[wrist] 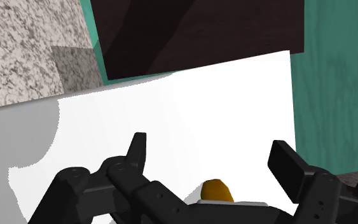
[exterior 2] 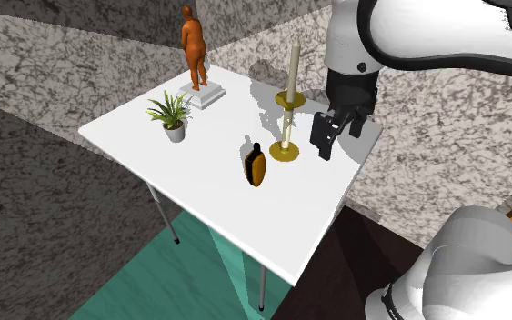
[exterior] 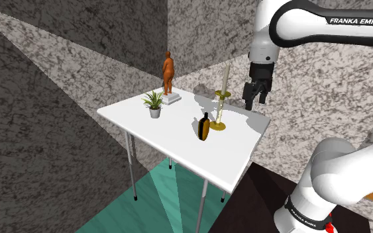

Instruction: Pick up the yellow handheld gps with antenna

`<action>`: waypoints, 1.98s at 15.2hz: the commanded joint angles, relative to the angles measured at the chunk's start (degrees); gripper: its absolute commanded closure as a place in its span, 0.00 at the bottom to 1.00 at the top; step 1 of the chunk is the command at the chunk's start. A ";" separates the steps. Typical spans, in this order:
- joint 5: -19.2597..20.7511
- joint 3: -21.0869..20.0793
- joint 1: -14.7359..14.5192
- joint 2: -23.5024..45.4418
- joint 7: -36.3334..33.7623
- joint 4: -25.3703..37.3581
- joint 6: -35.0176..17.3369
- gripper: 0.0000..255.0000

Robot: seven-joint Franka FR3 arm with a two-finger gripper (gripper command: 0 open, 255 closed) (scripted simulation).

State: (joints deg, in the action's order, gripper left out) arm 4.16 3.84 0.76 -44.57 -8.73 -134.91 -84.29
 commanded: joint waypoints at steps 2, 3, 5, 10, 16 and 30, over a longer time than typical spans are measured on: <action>-0.54 1.06 -0.40 2.87 1.33 1.27 -0.78 0.00; -1.15 2.09 -0.85 5.75 2.70 2.62 -1.47 0.00; -2.60 4.06 -1.77 11.57 5.56 5.58 -2.54 0.00; -7.55 8.28 -4.00 26.36 13.33 14.41 -3.29 0.00; -15.39 10.97 -5.05 44.63 22.92 27.91 -0.20 0.00; -16.50 10.80 -4.92 47.68 24.91 25.04 -5.10 1.00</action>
State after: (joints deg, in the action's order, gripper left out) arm -12.33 14.64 -4.16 2.98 16.17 -109.75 -89.33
